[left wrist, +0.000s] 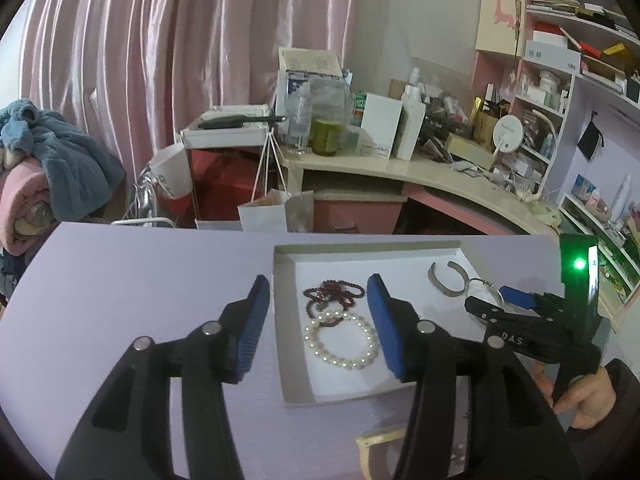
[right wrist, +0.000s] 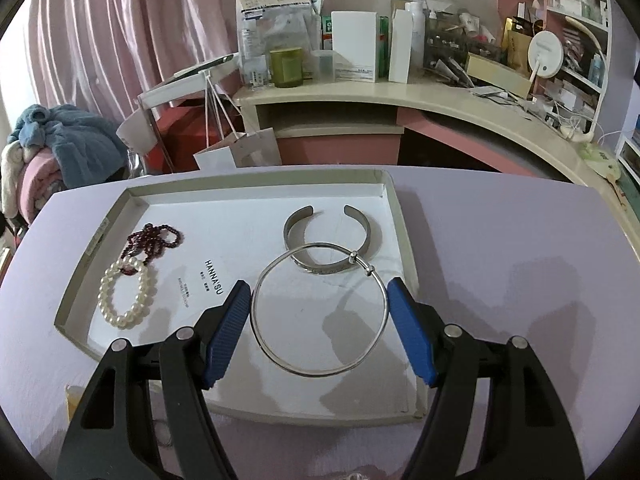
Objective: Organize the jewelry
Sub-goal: 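Lower the pearl bracelet into the tray with the left tool while the right tool releases the hoop there, then withdraw both open tools from the tray toward the remaining jewelry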
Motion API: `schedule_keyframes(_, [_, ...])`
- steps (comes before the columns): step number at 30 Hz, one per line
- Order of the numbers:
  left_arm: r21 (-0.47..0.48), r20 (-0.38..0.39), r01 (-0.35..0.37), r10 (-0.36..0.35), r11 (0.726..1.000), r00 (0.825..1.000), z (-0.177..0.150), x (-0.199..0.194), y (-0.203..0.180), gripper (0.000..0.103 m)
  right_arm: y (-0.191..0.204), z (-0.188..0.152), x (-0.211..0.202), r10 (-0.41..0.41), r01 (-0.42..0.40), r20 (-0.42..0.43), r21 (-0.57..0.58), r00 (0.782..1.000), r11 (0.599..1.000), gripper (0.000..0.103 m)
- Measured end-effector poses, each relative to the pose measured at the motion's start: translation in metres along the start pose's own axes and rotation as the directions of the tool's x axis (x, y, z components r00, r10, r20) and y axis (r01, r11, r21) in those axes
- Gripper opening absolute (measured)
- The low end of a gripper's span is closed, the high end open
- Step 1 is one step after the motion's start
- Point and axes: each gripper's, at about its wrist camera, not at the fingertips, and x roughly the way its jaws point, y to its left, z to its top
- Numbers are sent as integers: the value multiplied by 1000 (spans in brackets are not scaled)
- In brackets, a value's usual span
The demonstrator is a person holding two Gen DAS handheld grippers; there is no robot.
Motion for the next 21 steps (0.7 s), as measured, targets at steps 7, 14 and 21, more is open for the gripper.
schedule_keyframes(7, [-10, 6, 6, -6, 1000, 1000, -2, -8, 2, 58, 5, 9, -1, 10, -10, 15, -14, 1000, 1000, 84])
schedule_keyframes(14, [-15, 12, 4, -3, 1000, 1000, -11, -26, 3, 64, -4, -3, -51, 39, -38, 102, -13, 994, 999, 86])
schedule_keyframes(21, [-42, 37, -2, 4, 999, 999, -22, -63, 9, 68, -6, -47, -104, 66, -63, 147, -28, 987, 998, 81])
